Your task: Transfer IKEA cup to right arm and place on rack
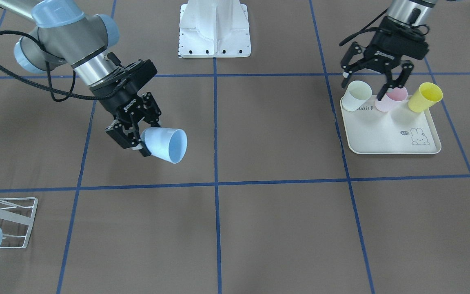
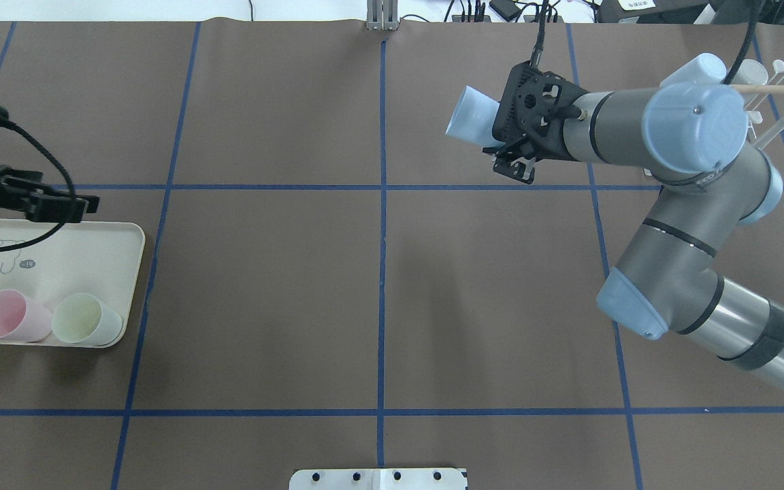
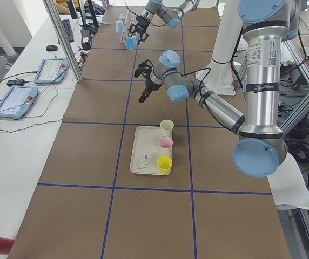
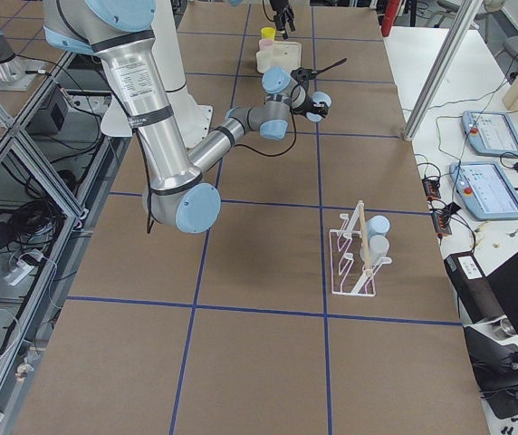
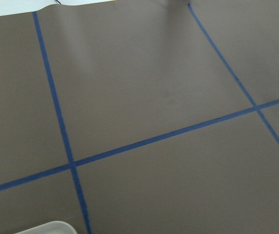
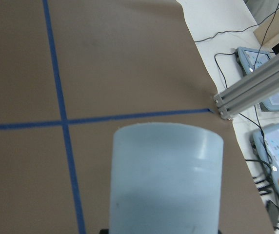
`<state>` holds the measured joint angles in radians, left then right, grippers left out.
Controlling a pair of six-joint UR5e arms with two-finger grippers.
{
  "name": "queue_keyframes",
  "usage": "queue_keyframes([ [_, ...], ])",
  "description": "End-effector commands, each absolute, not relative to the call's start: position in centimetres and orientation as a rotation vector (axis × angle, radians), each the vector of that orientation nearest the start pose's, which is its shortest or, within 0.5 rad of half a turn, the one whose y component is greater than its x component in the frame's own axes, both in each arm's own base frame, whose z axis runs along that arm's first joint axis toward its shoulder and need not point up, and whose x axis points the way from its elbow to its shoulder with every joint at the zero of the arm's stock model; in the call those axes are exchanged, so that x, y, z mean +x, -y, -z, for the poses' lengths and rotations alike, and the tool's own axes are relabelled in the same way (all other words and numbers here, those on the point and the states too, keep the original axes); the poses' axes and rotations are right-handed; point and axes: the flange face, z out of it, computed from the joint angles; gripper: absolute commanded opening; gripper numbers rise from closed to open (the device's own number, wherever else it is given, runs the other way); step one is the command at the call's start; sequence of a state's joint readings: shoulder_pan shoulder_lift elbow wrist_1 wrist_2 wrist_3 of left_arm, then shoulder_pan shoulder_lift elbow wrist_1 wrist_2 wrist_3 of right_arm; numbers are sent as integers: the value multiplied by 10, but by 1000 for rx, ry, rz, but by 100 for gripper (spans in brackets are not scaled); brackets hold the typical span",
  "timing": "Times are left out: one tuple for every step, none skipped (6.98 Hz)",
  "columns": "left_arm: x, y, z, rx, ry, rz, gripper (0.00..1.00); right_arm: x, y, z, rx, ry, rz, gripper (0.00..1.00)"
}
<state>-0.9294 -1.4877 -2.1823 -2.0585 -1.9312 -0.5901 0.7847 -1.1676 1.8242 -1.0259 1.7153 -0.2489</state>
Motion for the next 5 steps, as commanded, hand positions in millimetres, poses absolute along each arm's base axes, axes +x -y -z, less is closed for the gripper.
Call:
queue_keyframes([
  [138,409,-390,648,-764,-306,100,-235,541,-288,1109,114,1205,0],
  [140,412,-397,673,-780,-307,100,-178,549,-319,1071,-35,1307,0],
  [139,404,-408,675,-821,-322,100,-126,557,-347,1015,-172,1415,0],
  [135,399,-403,619,-902,-262,100,-79,568,-368,948,-302,1509,0],
  [135,394,-390,578,-984,-174,100,-45,580,-395,841,-436,1623,0],
])
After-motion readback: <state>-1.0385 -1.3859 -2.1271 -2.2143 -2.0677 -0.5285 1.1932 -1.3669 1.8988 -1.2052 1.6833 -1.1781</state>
